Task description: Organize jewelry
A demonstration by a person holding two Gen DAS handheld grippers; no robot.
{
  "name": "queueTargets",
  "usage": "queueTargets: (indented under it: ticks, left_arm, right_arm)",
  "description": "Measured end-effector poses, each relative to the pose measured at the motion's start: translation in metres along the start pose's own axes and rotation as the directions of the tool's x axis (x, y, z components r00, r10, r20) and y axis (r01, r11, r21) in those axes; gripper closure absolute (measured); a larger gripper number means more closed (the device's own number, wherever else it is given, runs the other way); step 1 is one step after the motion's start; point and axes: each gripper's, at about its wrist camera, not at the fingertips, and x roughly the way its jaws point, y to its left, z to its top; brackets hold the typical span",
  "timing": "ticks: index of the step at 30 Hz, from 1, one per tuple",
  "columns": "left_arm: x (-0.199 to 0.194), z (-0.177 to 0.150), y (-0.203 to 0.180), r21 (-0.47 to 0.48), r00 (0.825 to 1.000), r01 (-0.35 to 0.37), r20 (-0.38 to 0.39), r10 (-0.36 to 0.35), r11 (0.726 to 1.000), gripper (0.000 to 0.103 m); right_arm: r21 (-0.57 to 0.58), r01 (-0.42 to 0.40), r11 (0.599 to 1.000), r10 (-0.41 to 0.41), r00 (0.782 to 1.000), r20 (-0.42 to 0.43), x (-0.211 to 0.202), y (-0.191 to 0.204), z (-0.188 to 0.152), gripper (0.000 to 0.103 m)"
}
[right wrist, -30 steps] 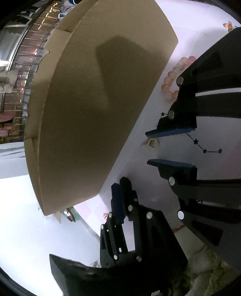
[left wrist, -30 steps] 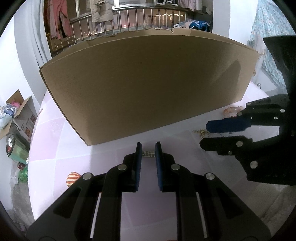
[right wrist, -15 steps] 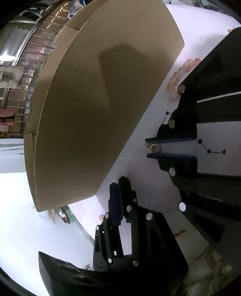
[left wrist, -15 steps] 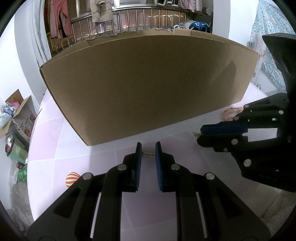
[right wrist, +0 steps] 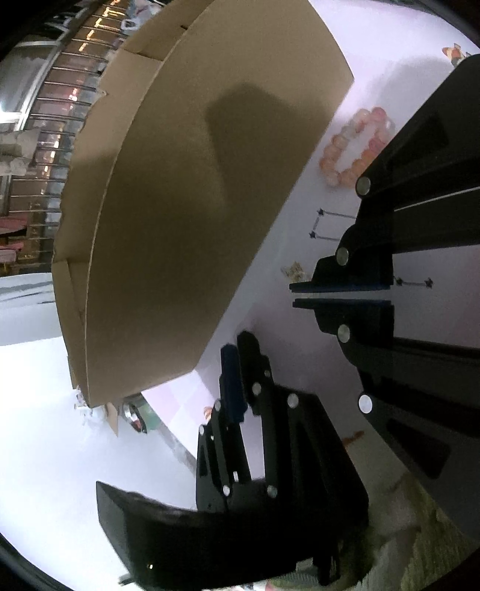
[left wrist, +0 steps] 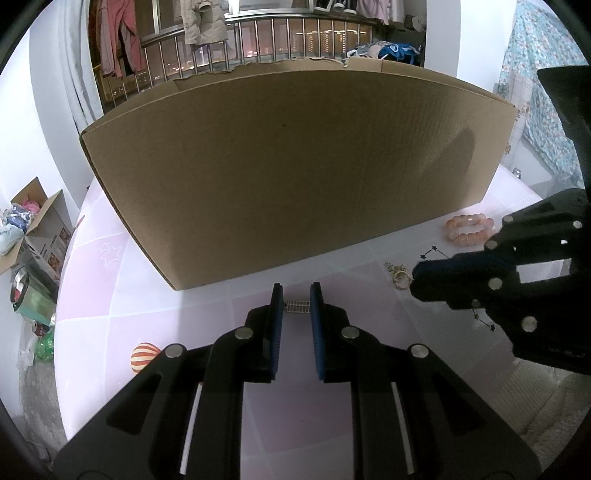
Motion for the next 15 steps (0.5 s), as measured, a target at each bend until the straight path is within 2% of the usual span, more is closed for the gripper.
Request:
queueTargets:
  ticks: [4, 6, 15]
  left_arm:
    - [-0.0004, 0.0009, 0.0007, -0.003, 1.000, 0.002, -0.001, -0.002, 1.000, 0.089]
    - [-0.0008, 0.0013, 0.0009, -0.006, 1.000, 0.001, -0.001, -0.001, 1.000, 0.089]
    - [-0.0012, 0.0026, 0.0026, -0.011, 1.000, 0.007, 0.003, -0.006, 1.000, 0.089]
  right_arm:
    - [0.011, 0.027, 1.000, -0.027, 1.000, 0.006, -0.0027, 0.0022, -0.0004, 0.097]
    - [0.016, 0.033, 0.999, -0.033, 0.999, -0.008, -0.0002, 0.0034, -0.0009, 0.087]
    - [0.034, 0.092, 0.995, -0.091, 0.996, -0.018, 0.0059, 0.0037, -0.0007, 0.086]
